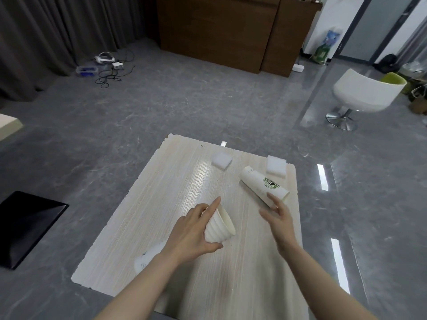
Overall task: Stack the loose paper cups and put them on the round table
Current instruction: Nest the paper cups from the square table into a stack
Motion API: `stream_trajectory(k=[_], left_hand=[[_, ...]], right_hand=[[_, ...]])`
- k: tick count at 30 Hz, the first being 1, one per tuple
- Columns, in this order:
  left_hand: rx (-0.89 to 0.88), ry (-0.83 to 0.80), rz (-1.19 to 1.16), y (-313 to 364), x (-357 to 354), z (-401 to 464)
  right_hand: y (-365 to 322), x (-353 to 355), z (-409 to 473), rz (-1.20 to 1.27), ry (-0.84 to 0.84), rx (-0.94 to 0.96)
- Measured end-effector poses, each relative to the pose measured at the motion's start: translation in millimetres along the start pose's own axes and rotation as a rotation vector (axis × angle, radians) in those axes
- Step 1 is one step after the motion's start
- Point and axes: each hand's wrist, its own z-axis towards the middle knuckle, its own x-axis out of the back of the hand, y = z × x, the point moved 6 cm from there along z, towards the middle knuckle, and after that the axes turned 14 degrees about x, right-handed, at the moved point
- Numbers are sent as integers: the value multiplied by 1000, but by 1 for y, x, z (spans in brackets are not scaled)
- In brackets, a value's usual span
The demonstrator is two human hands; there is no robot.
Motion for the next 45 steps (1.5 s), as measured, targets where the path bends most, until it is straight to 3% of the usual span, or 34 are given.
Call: stream_trajectory(k=[6, 17, 28, 36, 45], left_hand=[[34, 7, -55, 2, 4, -1], [84, -2, -74, 0, 9, 1], [77, -37, -93, -4, 4, 3], [72, -61, -100, -6, -1, 7], [38, -69, -120, 1, 1, 8]], right_hand=[[42, 26, 57, -327, -38, -67], [62, 29, 73, -160, 17, -105], [-8, 53, 48, 143, 84, 135], [-59, 53, 30, 216, -38, 265], [-83, 7, 4, 143, -345, 291]])
